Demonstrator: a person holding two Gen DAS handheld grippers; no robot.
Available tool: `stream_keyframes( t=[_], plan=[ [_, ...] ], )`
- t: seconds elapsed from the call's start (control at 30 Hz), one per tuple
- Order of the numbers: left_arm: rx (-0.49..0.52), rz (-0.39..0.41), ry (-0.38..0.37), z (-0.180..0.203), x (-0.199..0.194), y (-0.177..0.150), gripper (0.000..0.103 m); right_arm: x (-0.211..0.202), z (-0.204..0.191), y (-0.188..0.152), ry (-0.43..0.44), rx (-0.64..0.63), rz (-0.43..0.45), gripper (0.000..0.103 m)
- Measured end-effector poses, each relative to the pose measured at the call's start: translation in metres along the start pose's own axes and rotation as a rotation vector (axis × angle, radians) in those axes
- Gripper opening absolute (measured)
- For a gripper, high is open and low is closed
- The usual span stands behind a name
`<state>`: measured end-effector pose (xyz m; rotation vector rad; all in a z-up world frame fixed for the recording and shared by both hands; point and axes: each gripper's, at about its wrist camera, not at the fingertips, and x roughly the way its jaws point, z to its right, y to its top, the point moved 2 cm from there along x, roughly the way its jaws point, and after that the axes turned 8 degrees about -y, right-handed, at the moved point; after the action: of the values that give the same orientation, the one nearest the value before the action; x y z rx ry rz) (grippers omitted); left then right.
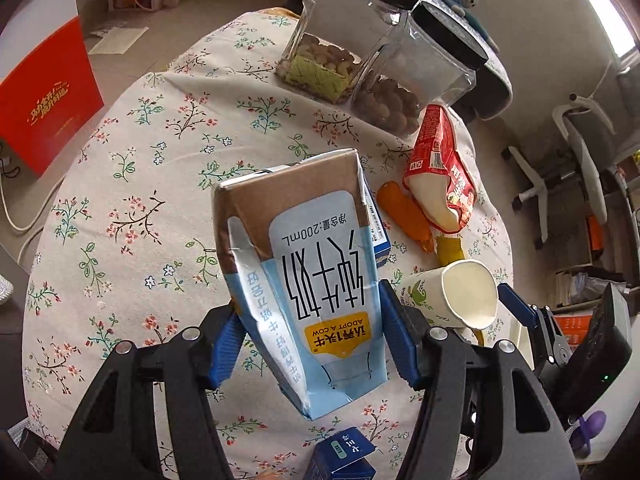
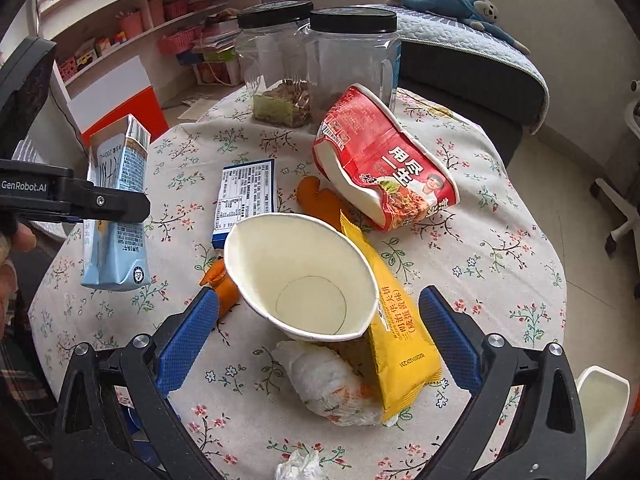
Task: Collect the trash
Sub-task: 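Grasp the milk carton with the left gripper while the right gripper grasps the paper cup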
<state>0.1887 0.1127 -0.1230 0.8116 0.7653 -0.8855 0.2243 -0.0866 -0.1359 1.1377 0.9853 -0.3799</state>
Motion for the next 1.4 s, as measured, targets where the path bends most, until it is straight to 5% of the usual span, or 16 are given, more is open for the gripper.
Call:
stream_keyframes(
  t=[0.1,0.13,0.23,0.33,0.77,1.13,1.4],
  plan=[
    [-0.011,-0.013,-0.001,0.0,0.005,0.006,0.061,0.01,-0.006,0.001,-0.023,-0.038,-0.004,0.085],
    [-0.014,-0.016,0.0,0.0,0.007,0.006,0.061,0.014,-0.007,0.001,-0.002,-0.042,-0.025,0.064],
    [-0.023,-0.015,0.001,-0.003,0.009,0.006,0.061,0.015,-0.012,0.002,0.01,-0.056,-0.037,0.042],
    [-0.025,0.004,-0.001,-0.003,0.007,0.009,0.061,0.01,-0.012,0.004,0.041,-0.016,-0.038,0.035],
    [0.077,0.181,0.026,0.02,-0.034,0.017,0.061,-0.055,-0.013,0.037,0.122,0.122,0.154,0.033],
    [0.19,0.36,0.073,0.049,-0.062,0.01,0.061,-0.085,-0.002,0.04,-0.057,0.165,0.285,0.036],
    [0.328,0.567,0.143,0.079,-0.075,-0.006,0.061,-0.086,0.016,0.034,-0.163,0.275,0.305,0.037]
  ],
)
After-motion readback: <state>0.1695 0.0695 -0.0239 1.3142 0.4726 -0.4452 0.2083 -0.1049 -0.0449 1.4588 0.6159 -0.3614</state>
